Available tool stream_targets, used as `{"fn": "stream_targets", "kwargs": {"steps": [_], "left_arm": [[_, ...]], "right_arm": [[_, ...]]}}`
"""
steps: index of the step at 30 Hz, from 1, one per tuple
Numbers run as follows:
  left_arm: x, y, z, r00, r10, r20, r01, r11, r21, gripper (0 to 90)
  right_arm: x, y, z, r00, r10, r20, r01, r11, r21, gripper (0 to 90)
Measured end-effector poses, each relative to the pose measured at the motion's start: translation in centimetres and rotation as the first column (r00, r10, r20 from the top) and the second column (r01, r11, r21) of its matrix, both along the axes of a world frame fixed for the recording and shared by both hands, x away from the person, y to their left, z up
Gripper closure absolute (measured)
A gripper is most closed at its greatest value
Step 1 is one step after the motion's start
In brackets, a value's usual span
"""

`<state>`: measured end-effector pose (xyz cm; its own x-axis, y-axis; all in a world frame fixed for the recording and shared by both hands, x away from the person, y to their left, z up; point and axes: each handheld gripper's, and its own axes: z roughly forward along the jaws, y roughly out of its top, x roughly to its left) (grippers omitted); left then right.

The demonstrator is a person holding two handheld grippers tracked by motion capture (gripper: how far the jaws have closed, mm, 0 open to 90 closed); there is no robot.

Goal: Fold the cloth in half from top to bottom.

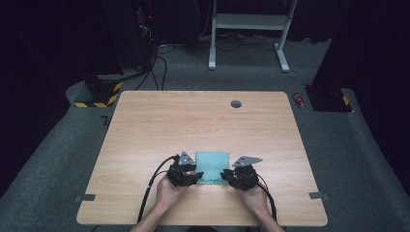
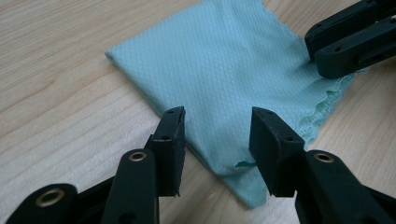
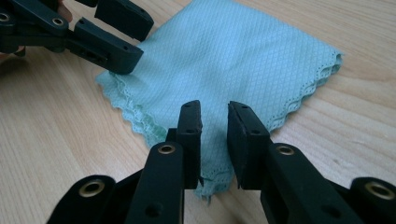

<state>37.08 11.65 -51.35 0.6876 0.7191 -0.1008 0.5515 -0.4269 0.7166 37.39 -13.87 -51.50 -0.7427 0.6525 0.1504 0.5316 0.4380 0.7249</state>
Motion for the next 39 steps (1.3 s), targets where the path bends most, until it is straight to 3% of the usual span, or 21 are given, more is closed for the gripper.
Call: {"fn": "stream_targets", "kwargs": {"steps": [6, 12, 18, 24, 26, 28, 32, 37, 39], "left_arm": [[-0.7, 0.7, -0.4, 0.9999, 0.013, -0.006, -0.013, 0.9999, -0.008, 55.7], [-1.7, 1.2, -0.4, 0.9995, 0.011, 0.028, -0.012, 0.9993, 0.035, 54.1], [-2.3, 1.3, -0.6, 0.9979, 0.013, 0.064, -0.016, 0.9982, 0.058, 50.9], [-2.1, 1.8, -0.5, 0.9991, 0.012, 0.04, -0.014, 0.9988, 0.047, 46.2], [-2.1, 2.1, -0.4, 0.9992, 0.016, 0.037, -0.017, 0.9996, 0.023, 44.8], [-1.7, 2.5, -0.2, 0.9989, 0.031, 0.035, -0.031, 0.9995, -0.004, 44.1], [-0.2, 3.1, 0.8, 0.9948, 0.095, 0.036, -0.093, 0.9947, -0.044, 42.5], [2.8, 2.7, 0.9, 0.987, 0.161, 0.003, -0.161, 0.9857, -0.052, 42.3], [3.7, 2.3, 1.1, 0.9859, 0.167, 0.011, -0.166, 0.9849, -0.047, 42.2]], "right_arm": [[-0.6, 0.0, -0.2, 0.9997, 0.014, 0.021, -0.013, 0.999, -0.041, 67.9], [-1.1, 0.1, -0.3, 0.9975, 0.005, 0.071, 0.003, 0.994, -0.107, 59.0], [-1.4, -0.5, -0.5, 0.9971, -0.007, 0.076, 0.015, 0.995, -0.101, 55.6], [-1.5, -1.1, -0.3, 0.9972, -0.01, 0.074, 0.018, 0.994, -0.111, 54.4], [-1.3, -1.3, -0.1, 0.9967, -0.025, 0.078, 0.034, 0.993, -0.111, 55.6], [-0.9, -1.8, 0.1, 0.9954, -0.054, 0.079, 0.061, 0.994, -0.087, 56.8], [0.7, -2.7, 0.6, 0.9936, -0.111, 0.018, 0.111, 0.994, 0.007, 59.3], [2.9, -2.7, 0.7, 0.9866, -0.163, 0.011, 0.162, 0.986, 0.031, 64.8], [3.6, -2.3, 0.8, 0.9844, -0.176, 0.005, 0.176, 0.984, 0.03, 65.3]]}}
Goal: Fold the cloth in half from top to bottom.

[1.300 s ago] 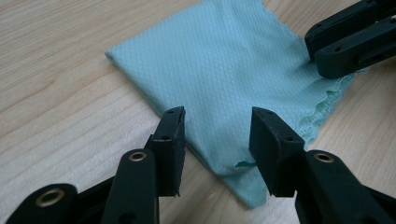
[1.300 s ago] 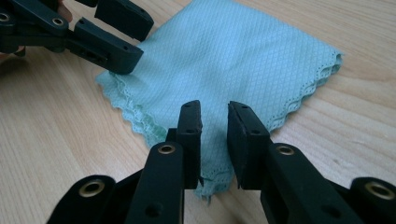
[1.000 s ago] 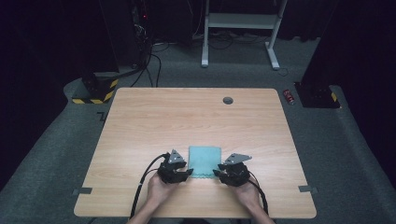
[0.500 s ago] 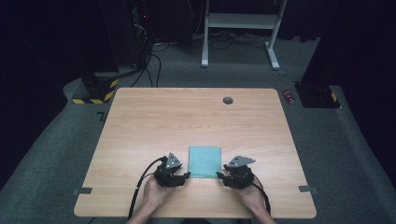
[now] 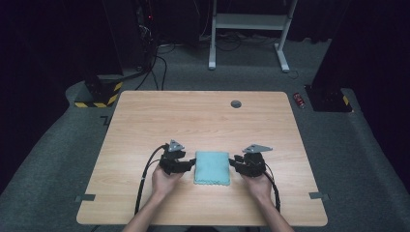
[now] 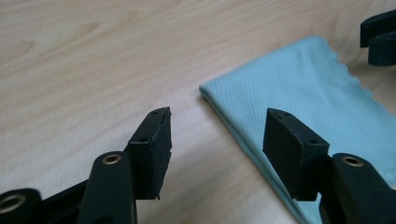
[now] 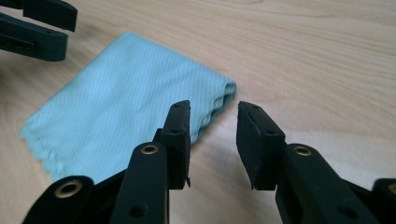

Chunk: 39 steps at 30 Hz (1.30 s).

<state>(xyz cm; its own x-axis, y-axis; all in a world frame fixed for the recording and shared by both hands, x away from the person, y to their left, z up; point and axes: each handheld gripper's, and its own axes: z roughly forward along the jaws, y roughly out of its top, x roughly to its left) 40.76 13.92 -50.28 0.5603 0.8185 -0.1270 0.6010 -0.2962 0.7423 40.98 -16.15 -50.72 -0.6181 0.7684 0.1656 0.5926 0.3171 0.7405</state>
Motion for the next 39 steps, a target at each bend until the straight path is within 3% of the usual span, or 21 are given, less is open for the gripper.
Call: {"fn": "stream_targets", "kwargs": {"steps": [8, 12, 18, 23, 25, 27, 33, 39], "left_arm": [[3.0, -1.9, -0.2, 0.9987, 0.049, -0.012, -0.049, 0.9987, 0.013, 42.1], [3.5, -2.6, -0.7, 0.9984, 0.053, -0.018, -0.052, 0.9965, 0.065, 42.8], [3.7, -3.1, -1.1, 0.9997, 0.022, -0.011, -0.021, 0.9885, 0.15, 47.0], [3.8, -3.5, -0.8, 0.9996, -0.012, -0.025, 0.016, 0.9856, 0.168, 56.6], [3.8, -3.6, -0.8, 0.999, -0.03, -0.033, 0.035, 0.9867, 0.159, 63.6], [4.0, -3.3, -0.8, 0.9975, -0.045, -0.054, 0.051, 0.9913, 0.121, 69.9], [4.2, -3.0, -0.8, 0.9945, -0.068, -0.079, 0.074, 0.9946, 0.072, 84.9], [4.3, -2.6, -0.7, 0.995, -0.068, -0.073, 0.071, 0.9966, 0.041, 87.5]], "right_arm": [[2.7, 1.2, -0.2, 0.9975, -0.067, -0.021, 0.068, 0.997, 0.032, 64.7], [3.4, 1.9, -0.3, 0.9963, -0.083, -0.025, 0.083, 0.996, 0.026, 64.1], [4.1, 3.0, -1.1, 0.9975, -0.069, -0.016, 0.067, 0.995, -0.069, 67.0], [4.0, 3.4, -0.8, 0.9997, -0.024, -0.007, 0.023, 0.99, -0.138, 79.0], [4.0, 3.7, -0.6, 0.9999, -0.005, -0.011, 0.003, 0.988, -0.156, 84.1], [4.1, 3.8, -0.6, 0.9999, 0.009, -0.009, -0.011, 0.986, -0.164, 87.2], [4.3, 3.8, -0.4, 0.9998, 0.015, -0.014, -0.017, 0.988, -0.155, 88.7], [4.2, 3.6, 0.1, 0.9998, 0.018, 0.004, -0.017, 0.991, -0.133, 89.0]]}}
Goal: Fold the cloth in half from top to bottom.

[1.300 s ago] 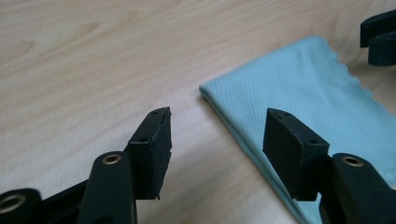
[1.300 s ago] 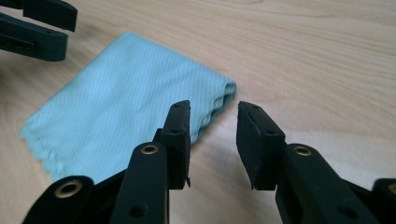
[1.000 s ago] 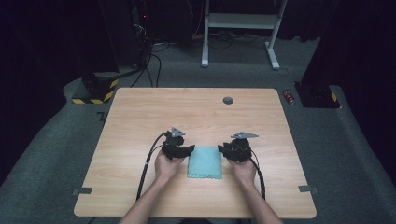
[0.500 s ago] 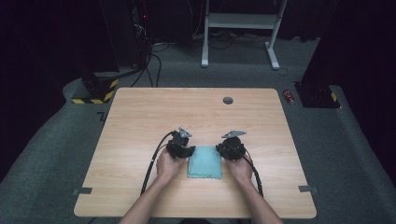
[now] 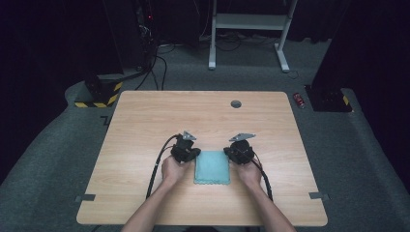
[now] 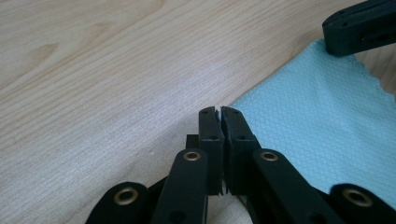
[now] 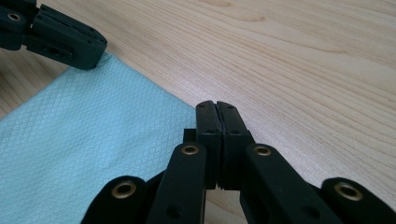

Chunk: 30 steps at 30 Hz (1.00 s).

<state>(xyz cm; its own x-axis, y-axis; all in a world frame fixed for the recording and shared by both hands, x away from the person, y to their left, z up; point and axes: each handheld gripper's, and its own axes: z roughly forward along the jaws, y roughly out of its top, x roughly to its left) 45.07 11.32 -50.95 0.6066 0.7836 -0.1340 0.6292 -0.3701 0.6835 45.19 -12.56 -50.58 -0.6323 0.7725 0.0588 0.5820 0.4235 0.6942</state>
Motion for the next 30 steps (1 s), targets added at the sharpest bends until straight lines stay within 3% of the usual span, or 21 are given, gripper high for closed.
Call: {"fn": "stream_targets", "kwargs": {"steps": [7, 9, 12, 16, 23, 30], "left_arm": [[0.5, 0.3, 1.2, 0.9996, 0.005, 0.026, -0.005, 1.0, 0.002, 87.6], [0.7, 0.5, 1.4, 0.9993, 0.021, 0.03, -0.02, 0.9995, -0.025, 87.6], [0.9, 0.8, 1.2, 0.9993, 0.034, 0.015, -0.033, 0.9985, -0.045, 87.6], [1.2, 0.9, 0.9, 0.9983, 0.054, 0.021, -0.053, 0.998, -0.035, 87.6], [1.9, 1.3, 0.3, 0.9955, 0.094, 0.012, -0.093, 0.9942, -0.054, 87.6], [2.2, 1.5, -0.3, 0.9946, 0.104, -0.005, -0.104, 0.9932, -0.053, 86.2]], "right_arm": [[0.4, 0.2, 0.6, 0.9999, -0.001, 0.015, 0.001, 1.0, 0.003, 89.1], [0.6, 0.2, 0.9, 0.9997, 0.002, 0.024, -0.002, 1.0, 0.001, 89.0], [0.9, 0.2, 1.1, 0.9999, -0.001, 0.016, 0.001, 1.0, 0.02, 89.0], [1.5, 0.6, 1.0, 0.9999, -0.003, 0.012, 0.003, 1.0, 0.009, 89.1], [2.6, 1.3, 1.0, 0.9999, -0.007, 0.009, 0.007, 1.0, 0.003, 89.1], [3.1, 1.8, 0.8, 0.9999, -0.012, 0.003, 0.012, 1.0, -0.003, 88.0]]}}
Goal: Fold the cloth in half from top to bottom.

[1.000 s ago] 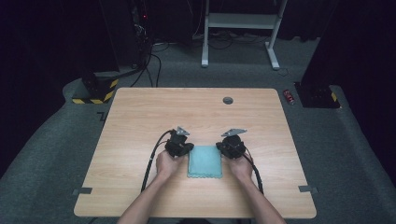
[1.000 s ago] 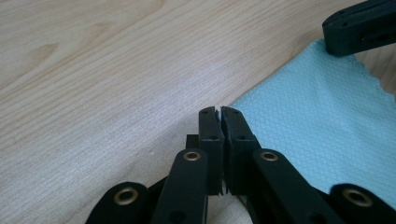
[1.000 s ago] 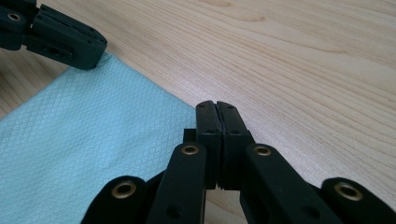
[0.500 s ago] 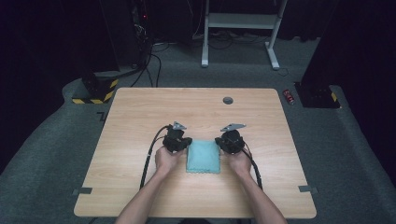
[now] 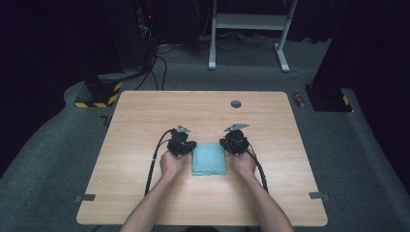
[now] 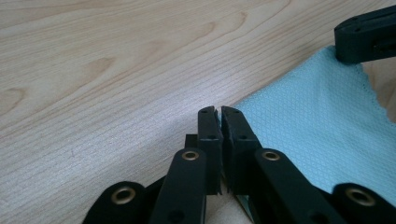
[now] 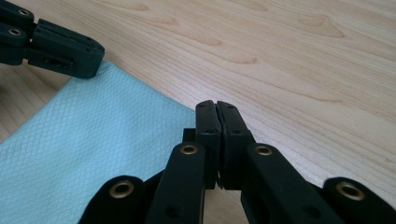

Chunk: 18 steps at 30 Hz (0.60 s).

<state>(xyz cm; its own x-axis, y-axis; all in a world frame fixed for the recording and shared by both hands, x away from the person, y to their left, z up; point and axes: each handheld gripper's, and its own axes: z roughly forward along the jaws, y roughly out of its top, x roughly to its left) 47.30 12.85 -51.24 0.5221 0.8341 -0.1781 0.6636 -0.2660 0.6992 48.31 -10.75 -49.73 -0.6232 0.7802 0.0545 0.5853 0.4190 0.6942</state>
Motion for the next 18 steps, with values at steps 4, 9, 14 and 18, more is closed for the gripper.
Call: {"fn": "stream_targets", "kwargs": {"steps": [4, 9, 14, 18], "left_arm": [[0.0, 0.3, 0.2, 0.9999, 0.008, 0.012, -0.008, 0.9999, 0.007, 76.8], [-0.4, 0.7, 0.9, 0.9993, 0.017, 0.032, -0.018, 0.9996, 0.023, 63.9], [-0.8, 0.8, 1.4, 0.9993, 0.013, 0.035, -0.015, 0.999, 0.043, 56.4], [-1.3, 1.1, 1.9, 0.9986, 0.013, 0.052, -0.015, 0.9992, 0.036, 52.7]], "right_arm": [[0.1, -0.4, -0.2, 0.9999, 0.0, -0.016, 0.0, 1.0, 0.021, 79.7], [-0.4, -1.0, 0.0, 1.0, -0.006, -0.002, 0.006, 0.998, 0.055, 72.8], [-1.2, -2.0, 0.4, 0.9996, -0.017, 0.022, 0.016, 0.996, 0.085, 72.2], [-1.7, -2.9, 0.9, 0.9989, -0.029, 0.035, 0.025, 0.993, 0.112, 71.9]]}}
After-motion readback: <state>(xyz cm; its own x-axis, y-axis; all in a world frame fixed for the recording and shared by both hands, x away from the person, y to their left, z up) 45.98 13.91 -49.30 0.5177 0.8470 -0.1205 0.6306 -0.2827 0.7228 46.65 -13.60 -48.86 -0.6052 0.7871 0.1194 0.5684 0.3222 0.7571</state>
